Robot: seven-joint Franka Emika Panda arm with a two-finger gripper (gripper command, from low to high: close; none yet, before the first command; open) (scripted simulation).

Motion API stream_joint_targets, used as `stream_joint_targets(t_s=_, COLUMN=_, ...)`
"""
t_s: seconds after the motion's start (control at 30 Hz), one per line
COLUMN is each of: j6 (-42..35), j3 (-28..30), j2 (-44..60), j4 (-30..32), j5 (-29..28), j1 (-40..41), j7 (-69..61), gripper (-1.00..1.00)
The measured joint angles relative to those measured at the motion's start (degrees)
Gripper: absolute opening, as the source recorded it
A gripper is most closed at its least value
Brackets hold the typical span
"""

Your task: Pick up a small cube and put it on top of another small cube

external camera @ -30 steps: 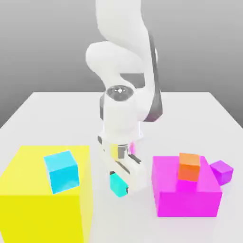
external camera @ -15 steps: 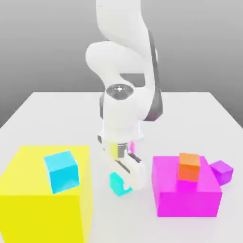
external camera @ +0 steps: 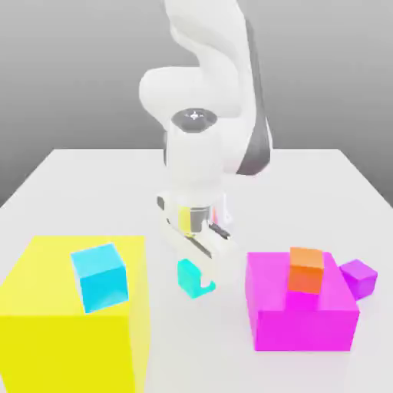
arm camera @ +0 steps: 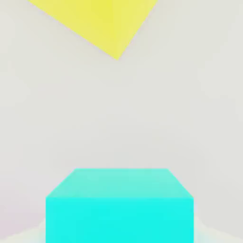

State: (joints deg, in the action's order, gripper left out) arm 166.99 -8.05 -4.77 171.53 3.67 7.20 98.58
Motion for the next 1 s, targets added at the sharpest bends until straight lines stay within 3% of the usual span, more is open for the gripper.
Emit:
stream_joint_targets(t_s=0.13, j6=-1.65, j3=1.90, j2=-0.41, j4=-0.72, j5=-0.47, j1=1.33, j7=-2.81, gripper=-1.00)
stream_joint_targets(t_s=0.5, j6=-9.35, j3=0.89, j2=-0.61, j4=-12.75, j5=-2.70, j1=-3.69, j7=-23.17, gripper=-1.00)
stream_joint_targets(t_s=1.0, j6=-40.58, j3=5.61, j2=-0.80, j4=-43.00, j5=-5.49, j1=1.30, j7=-40.74, gripper=-1.00)
